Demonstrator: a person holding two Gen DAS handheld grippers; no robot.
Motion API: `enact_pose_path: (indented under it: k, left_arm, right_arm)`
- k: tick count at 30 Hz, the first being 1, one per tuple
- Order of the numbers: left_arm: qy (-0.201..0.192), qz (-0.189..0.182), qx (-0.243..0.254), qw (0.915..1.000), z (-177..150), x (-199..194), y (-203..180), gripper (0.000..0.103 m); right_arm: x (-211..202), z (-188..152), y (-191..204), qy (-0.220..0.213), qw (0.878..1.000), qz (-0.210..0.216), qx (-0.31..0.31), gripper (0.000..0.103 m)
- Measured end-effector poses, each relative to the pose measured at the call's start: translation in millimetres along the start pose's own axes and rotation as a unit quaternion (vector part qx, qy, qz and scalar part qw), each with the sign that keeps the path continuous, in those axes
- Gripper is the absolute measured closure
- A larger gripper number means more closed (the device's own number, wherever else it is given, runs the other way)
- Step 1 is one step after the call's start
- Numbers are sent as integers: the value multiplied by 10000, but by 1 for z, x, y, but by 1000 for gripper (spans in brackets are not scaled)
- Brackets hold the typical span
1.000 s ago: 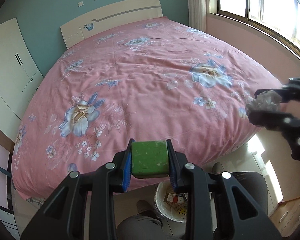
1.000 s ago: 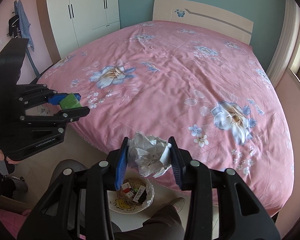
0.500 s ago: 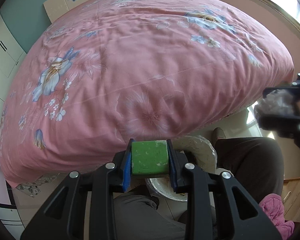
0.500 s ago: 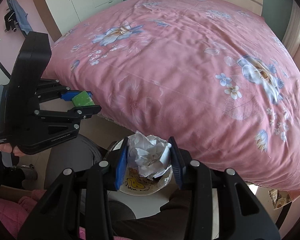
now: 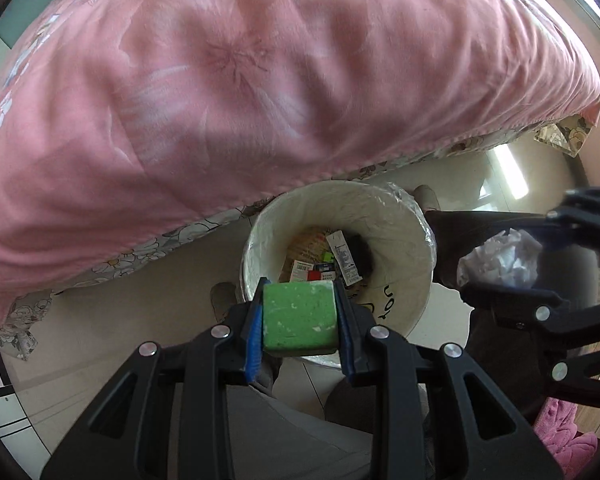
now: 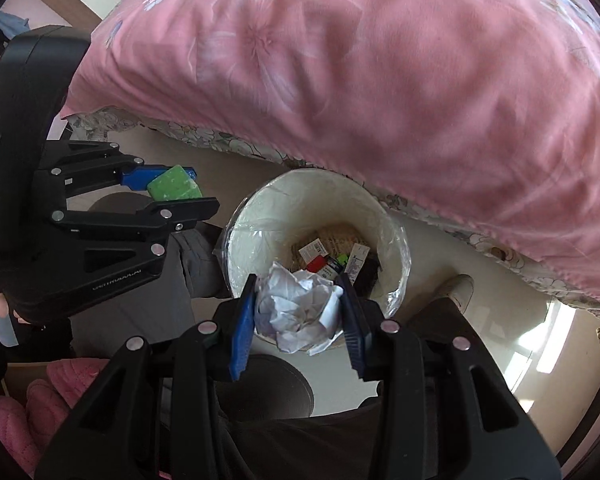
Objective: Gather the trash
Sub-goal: 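Carry the green cube and crumpled paper ball in both tools over the bin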
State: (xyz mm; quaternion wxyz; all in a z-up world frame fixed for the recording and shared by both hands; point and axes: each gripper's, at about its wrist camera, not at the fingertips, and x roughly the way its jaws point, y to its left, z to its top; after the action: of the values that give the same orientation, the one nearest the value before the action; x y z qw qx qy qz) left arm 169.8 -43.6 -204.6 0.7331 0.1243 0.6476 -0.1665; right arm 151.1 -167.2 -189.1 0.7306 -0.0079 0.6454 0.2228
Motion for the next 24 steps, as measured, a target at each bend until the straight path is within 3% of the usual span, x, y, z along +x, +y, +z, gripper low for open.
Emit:
enact_pose_path:
  k: [7, 16, 24]
  left_arm:
    - [533, -204, -334, 9978, -3, 64, 8, 70]
    - [1044, -441, -745, 9908, 0, 136, 15, 70]
    - [1427, -600, -1026, 9826, 3, 181, 15, 70]
  right_arm:
    - [74, -11, -13, 614, 9960, 397, 515, 63]
    - [151, -20, -30, 1078, 9887, 420, 957, 63]
    - [194, -22, -39, 1331, 9832, 380, 1190, 62]
